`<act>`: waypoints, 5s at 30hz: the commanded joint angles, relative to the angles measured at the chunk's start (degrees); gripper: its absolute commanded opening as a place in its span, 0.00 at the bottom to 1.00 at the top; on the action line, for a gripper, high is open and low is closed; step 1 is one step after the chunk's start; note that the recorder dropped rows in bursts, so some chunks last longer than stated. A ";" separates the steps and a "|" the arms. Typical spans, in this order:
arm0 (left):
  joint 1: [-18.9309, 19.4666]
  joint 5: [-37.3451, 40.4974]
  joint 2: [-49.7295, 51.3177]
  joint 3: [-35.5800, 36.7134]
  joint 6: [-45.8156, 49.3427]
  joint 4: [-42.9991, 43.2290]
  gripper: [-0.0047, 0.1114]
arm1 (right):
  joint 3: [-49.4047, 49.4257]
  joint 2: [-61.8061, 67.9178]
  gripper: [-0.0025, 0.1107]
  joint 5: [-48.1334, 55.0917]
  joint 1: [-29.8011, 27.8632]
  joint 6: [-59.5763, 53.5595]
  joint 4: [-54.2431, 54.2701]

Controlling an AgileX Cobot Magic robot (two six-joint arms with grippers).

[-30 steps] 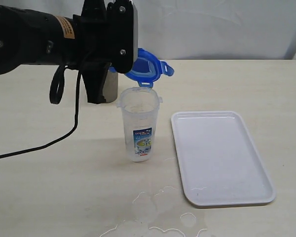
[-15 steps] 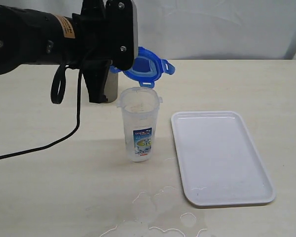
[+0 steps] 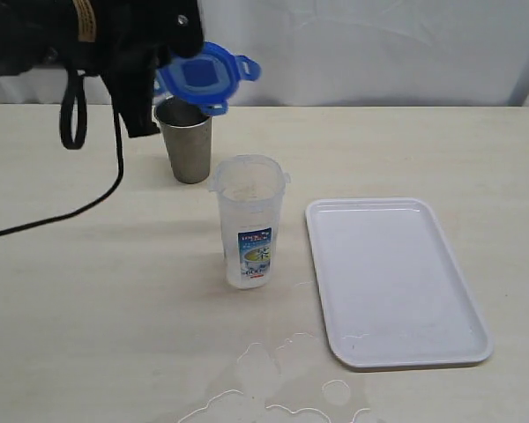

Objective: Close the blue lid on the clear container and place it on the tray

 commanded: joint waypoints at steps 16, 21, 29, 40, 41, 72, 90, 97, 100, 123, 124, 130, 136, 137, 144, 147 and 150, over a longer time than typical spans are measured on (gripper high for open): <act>-17.49 22.25 0.47 -2.80 -37.69 30.83 0.04 | 0.11 -0.22 0.06 -0.23 0.04 -0.48 0.14; -19.75 19.95 0.47 -1.71 -37.56 26.28 0.04 | 0.11 -0.22 0.06 -0.23 0.04 -0.48 0.14; -20.00 18.24 2.67 1.21 -45.79 34.23 0.04 | 0.11 -0.22 0.06 -0.23 0.04 -0.48 0.14; -24.66 24.78 4.17 1.21 -47.25 38.00 0.04 | 0.11 -0.22 0.06 -0.23 0.04 -0.48 0.14; -25.25 24.78 4.39 1.21 -47.41 38.77 0.04 | 0.11 -0.22 0.06 -0.23 0.04 -0.48 0.14; -28.32 29.69 5.48 1.21 -48.51 36.25 0.04 | 0.11 -0.22 0.06 -0.23 0.04 -0.48 0.14; -28.32 30.28 5.48 1.21 -48.01 32.20 0.04 | 0.11 -0.22 0.06 -0.23 0.04 -0.48 0.14; -28.32 28.11 5.48 1.21 -45.40 28.25 0.04 | 0.11 -0.22 0.06 -0.23 0.04 -0.48 0.14; -28.32 26.39 5.48 1.21 -45.40 27.68 0.04 | 0.11 -0.22 0.06 -0.23 0.04 -0.48 0.14; -28.32 27.45 5.48 1.21 -31.62 9.90 0.04 | 0.11 -0.22 0.06 -0.23 0.04 -0.48 0.14; -28.32 27.28 5.48 1.21 -31.62 9.55 0.04 | 0.11 -0.22 0.06 -0.23 0.04 -0.48 0.14; -28.32 25.50 5.48 1.21 -31.62 9.13 0.04 | 0.11 -0.22 0.06 -0.23 0.04 -0.48 0.14; -28.32 23.42 5.48 1.21 -31.62 9.13 0.04 | 0.11 -0.22 0.06 -0.23 0.04 -0.48 0.14; -28.32 23.39 5.48 1.21 -31.62 8.89 0.04 | 0.11 -0.22 0.06 -0.23 0.04 -0.48 0.14; -28.32 27.66 5.48 1.21 -30.07 9.47 0.04 | 0.11 -0.22 0.06 -0.23 0.04 -0.48 0.14; -28.32 28.01 5.48 1.21 -30.07 9.36 0.04 | 0.11 -0.22 0.06 -0.23 0.04 -0.48 0.14; -28.32 27.48 5.48 1.21 -30.07 9.11 0.04 | 0.11 -0.22 0.06 -0.23 0.04 -0.48 0.14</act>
